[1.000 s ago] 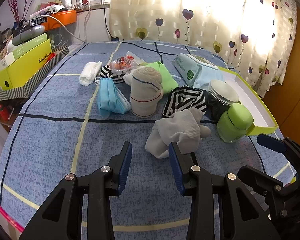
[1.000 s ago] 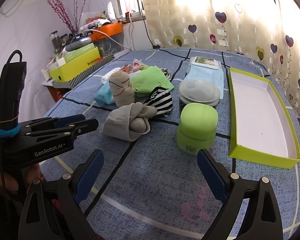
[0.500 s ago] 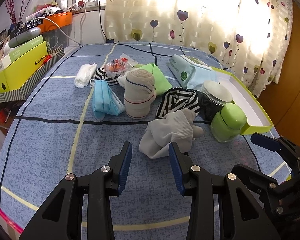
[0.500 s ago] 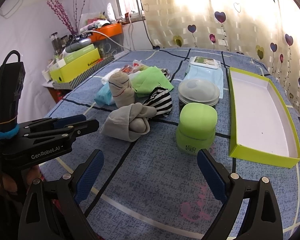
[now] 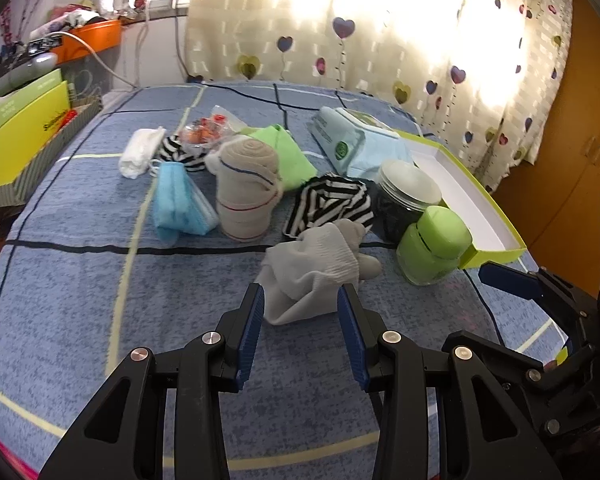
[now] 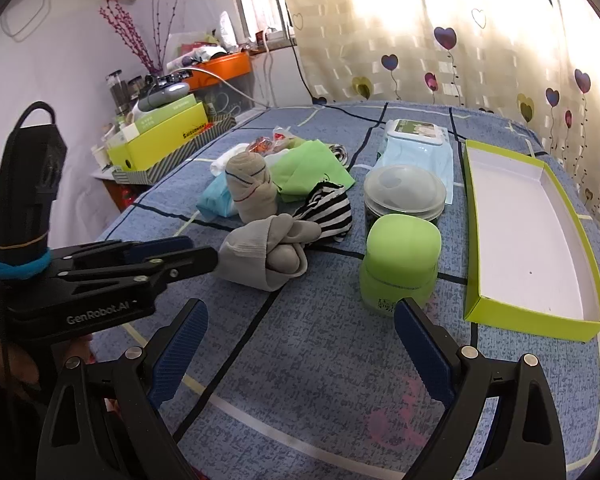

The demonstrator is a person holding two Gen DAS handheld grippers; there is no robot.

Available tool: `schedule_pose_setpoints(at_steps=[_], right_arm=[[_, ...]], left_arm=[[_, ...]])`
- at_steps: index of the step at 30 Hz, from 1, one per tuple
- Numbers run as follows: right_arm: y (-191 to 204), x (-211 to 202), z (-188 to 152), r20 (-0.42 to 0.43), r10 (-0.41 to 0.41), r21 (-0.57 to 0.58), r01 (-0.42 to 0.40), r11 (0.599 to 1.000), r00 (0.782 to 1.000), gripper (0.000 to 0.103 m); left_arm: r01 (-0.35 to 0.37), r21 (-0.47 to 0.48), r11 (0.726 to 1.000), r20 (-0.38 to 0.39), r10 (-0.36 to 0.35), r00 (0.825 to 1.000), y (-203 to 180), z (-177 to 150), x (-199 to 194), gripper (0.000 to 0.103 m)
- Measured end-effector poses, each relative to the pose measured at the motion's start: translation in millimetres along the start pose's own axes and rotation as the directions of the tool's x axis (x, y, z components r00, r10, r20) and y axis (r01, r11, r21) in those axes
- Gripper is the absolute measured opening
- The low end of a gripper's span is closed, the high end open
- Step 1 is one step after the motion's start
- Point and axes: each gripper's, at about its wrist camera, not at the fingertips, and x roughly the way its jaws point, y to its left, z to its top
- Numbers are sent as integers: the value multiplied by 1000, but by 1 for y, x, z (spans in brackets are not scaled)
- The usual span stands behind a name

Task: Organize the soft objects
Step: 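Close the left gripper on the grey sock bundle and lift it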

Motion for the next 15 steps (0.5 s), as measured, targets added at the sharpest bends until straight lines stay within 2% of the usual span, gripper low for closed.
schedule_pose_setpoints(at_steps=[9,11,15], right_arm=[[-4,-1,4,12,-3,-10,3,1000,1000,95],[-4,0,4,10,-3,-8,3,1000,1000,95],[-12,3,6,0,-25,9,25,1000,1000,95]], left_arm=[[35,39,999,-16,-35,999,-4,11,21,40],[39,54,998,-31,-38,999,-7,12,28,48],[40,60,997,-59,-36,998,-8,13,41,51]])
